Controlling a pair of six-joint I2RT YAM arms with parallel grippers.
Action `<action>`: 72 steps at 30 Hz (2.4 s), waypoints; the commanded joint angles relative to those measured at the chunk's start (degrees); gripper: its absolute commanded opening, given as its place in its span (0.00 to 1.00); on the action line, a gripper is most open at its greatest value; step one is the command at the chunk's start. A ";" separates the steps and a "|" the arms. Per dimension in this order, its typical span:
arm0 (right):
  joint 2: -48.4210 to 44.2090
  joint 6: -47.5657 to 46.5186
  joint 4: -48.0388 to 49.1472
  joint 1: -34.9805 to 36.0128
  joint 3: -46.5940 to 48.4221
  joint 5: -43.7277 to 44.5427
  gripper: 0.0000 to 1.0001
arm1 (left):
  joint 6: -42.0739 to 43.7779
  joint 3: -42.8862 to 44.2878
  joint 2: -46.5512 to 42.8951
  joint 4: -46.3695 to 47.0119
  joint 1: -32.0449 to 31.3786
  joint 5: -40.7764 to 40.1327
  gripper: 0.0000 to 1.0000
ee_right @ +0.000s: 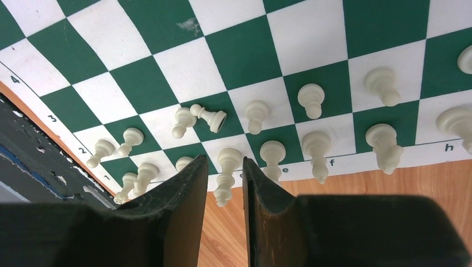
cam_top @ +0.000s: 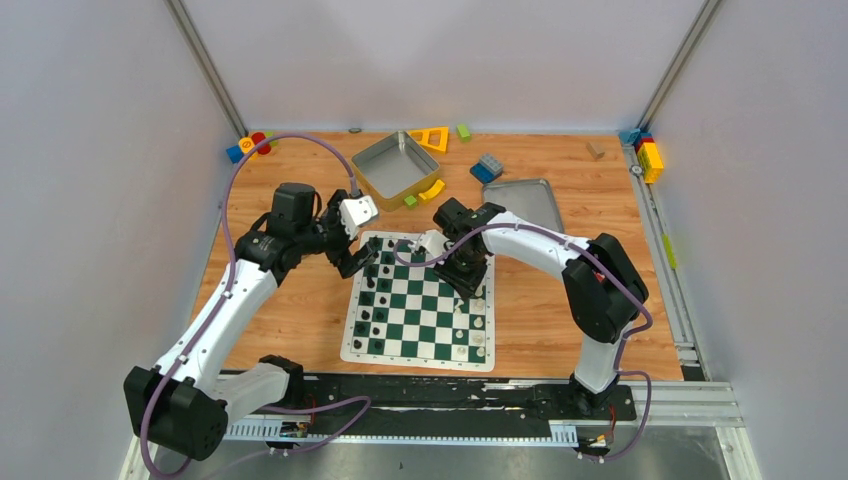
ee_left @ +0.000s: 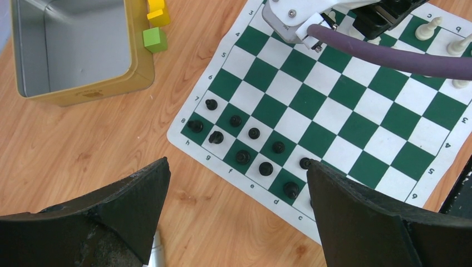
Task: Set up the chess pieces on the board
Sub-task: Pick up the chess piece from the chessboard.
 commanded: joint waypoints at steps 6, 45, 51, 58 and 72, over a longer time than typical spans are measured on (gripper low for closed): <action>0.66 0.90 2.86 0.28 -0.70 -2.63 0.30 | -0.12 1.95 -1.25 -0.04 0.70 1.16 1.00; 3.66 2.01 6.18 0.59 -2.35 -4.09 0.25 | -0.24 1.05 -1.73 0.04 1.30 1.55 1.00; 4.03 2.04 6.33 0.72 -2.42 -4.49 0.25 | -0.12 0.81 -1.79 -0.01 1.40 1.34 1.00; 4.55 2.06 6.70 0.81 -2.17 -4.55 0.23 | -0.10 0.74 -1.78 -0.04 1.50 1.41 1.00; 4.27 1.95 6.46 0.81 -1.53 -4.75 0.07 | 0.07 0.06 -1.79 0.29 1.76 1.36 1.00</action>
